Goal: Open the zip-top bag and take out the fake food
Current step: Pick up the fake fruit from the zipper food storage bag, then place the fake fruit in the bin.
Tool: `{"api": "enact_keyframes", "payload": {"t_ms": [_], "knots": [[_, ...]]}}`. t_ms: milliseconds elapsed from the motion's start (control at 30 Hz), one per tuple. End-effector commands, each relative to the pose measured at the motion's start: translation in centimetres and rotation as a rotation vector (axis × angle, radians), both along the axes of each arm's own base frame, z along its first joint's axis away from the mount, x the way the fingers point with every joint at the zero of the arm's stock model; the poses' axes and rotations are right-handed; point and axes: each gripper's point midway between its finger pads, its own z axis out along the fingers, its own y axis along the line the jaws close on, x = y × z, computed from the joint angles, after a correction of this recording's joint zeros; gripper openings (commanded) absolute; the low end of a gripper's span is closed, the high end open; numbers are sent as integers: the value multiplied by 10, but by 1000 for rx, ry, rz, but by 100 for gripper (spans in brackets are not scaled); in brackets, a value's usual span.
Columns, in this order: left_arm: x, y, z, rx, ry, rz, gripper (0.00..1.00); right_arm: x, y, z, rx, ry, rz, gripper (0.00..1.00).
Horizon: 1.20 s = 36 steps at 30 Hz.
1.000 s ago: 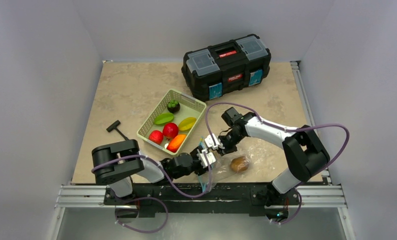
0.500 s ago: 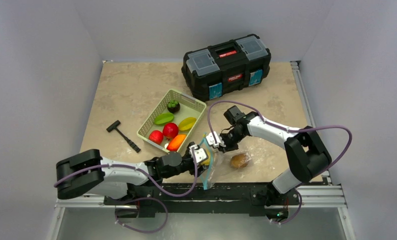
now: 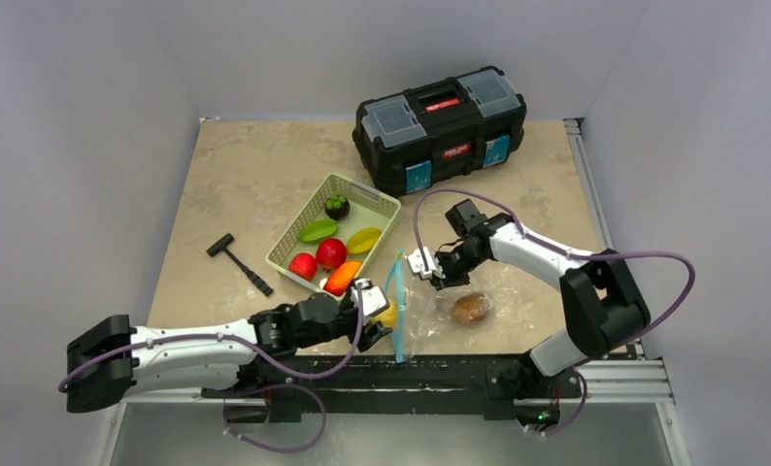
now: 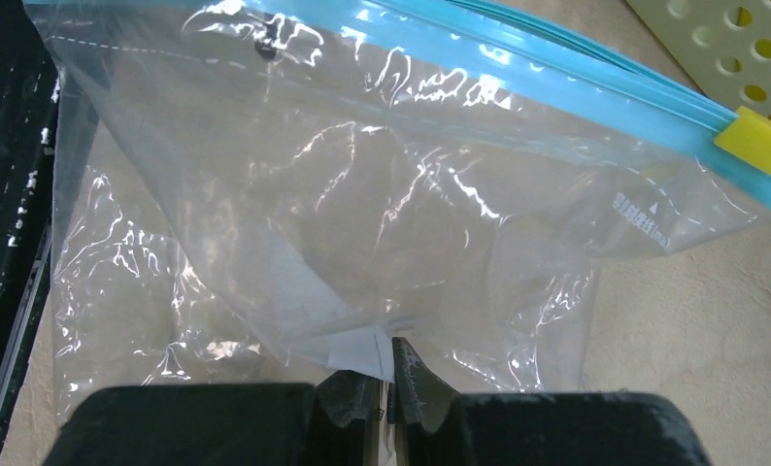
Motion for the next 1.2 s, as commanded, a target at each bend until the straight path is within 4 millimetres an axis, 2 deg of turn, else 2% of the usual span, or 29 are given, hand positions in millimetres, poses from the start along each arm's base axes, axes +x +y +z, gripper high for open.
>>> {"api": "enact_keyframes", "payload": {"t_ms": [0,333,500,1167], "knots": [[2,9,13,1,18,49,0,1,-5,7,9,-27,5,6],[8,27,33,-10,-4,117,0,6,-12,5,-8,-29,-9,7],[12,40,36,21,0,165,0,9,-13,5,-11,-32,-19,7],[49,72,66,-91,71,355,0,10,-15,3,-13,-32,-27,7]]}}
